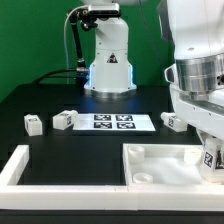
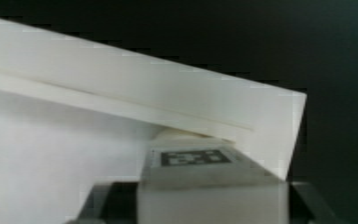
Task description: Assemble square table
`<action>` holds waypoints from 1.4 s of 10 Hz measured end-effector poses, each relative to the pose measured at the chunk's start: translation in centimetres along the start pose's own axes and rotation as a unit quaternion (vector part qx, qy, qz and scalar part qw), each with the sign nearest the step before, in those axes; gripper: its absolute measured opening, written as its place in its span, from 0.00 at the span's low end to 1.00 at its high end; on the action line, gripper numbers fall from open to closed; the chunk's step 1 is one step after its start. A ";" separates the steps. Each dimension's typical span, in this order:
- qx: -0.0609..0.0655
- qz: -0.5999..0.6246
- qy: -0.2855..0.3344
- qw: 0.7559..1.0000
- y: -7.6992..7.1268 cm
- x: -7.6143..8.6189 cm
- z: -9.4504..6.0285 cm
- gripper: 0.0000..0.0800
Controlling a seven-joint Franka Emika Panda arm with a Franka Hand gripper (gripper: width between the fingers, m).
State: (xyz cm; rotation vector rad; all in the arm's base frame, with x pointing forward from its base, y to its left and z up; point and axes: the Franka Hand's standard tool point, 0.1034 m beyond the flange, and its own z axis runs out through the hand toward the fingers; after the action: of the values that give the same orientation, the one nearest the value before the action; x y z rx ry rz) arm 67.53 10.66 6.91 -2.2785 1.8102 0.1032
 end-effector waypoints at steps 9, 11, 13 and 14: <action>-0.064 -0.602 0.019 0.795 -0.3 0.4 -0.5 0.81; -0.069 -0.607 0.010 0.792 -0.4 0.7 -0.5 0.78; -0.070 -0.607 0.010 0.791 -0.4 0.7 -0.5 0.40; -0.069 -0.575 0.012 0.815 -0.4 0.7 -0.4 0.40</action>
Offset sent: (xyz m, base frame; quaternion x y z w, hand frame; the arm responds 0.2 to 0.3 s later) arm 0.0000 0.0000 0.0000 0.0000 0.0000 -0.1296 0.9916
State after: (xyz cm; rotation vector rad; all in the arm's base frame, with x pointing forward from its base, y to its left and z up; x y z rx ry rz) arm 68.07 9.97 7.26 -3.0315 0.1683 -0.0132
